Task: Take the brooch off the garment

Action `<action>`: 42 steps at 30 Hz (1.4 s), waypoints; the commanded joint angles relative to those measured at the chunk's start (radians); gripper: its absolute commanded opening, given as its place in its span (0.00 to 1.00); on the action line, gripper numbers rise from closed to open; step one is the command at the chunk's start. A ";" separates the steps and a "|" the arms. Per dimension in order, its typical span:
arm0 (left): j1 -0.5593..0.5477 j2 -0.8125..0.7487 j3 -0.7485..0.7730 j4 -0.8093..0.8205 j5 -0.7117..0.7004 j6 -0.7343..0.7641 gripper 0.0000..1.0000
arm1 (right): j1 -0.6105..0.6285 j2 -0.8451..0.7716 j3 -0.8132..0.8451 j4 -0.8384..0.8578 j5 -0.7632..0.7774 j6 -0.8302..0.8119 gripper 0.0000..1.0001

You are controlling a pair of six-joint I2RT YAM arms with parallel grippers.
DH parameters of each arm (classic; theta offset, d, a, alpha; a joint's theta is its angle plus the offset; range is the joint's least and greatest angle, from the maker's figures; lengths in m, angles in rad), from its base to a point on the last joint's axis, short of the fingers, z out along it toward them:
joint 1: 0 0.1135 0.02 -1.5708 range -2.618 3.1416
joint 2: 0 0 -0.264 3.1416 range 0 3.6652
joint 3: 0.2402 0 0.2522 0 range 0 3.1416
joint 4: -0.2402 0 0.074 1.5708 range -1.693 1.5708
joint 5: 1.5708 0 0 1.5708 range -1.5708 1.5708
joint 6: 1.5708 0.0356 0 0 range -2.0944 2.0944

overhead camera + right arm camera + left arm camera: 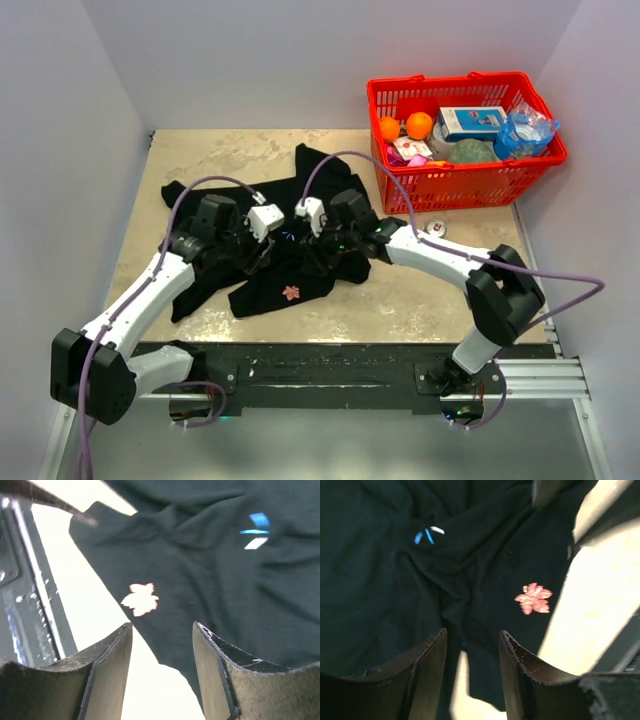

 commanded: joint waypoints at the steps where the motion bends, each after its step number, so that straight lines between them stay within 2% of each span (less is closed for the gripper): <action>1: 0.088 -0.042 -0.033 0.025 0.182 -0.227 0.50 | 0.034 0.069 -0.008 0.050 -0.068 -0.046 0.54; 2: 0.136 -0.043 -0.055 0.050 0.209 -0.239 0.47 | 0.037 0.081 -0.005 0.050 -0.060 -0.049 0.54; 5: 0.232 -0.042 -0.057 0.082 0.177 -0.284 0.48 | 0.043 0.138 0.010 0.062 -0.053 -0.057 0.54; 8: 0.270 -0.028 -0.050 0.091 0.203 -0.307 0.48 | 0.057 0.195 0.033 0.065 -0.033 -0.075 0.54; 15: 0.272 -0.036 -0.081 0.116 0.208 -0.301 0.48 | 0.119 0.269 0.081 0.065 -0.014 -0.104 0.55; 19: 0.272 -0.034 -0.078 0.114 0.209 -0.299 0.48 | 0.161 0.292 0.085 0.071 0.047 -0.103 0.55; 36: 0.272 -0.031 -0.083 0.127 0.231 -0.302 0.48 | 0.208 0.350 0.085 0.097 0.197 -0.136 0.55; 39: 0.272 -0.032 -0.081 0.123 0.232 -0.301 0.48 | 0.212 0.326 0.096 0.084 0.216 -0.143 0.53; 42: 0.272 -0.036 -0.083 0.123 0.231 -0.299 0.48 | 0.212 0.268 0.095 0.068 0.236 -0.172 0.44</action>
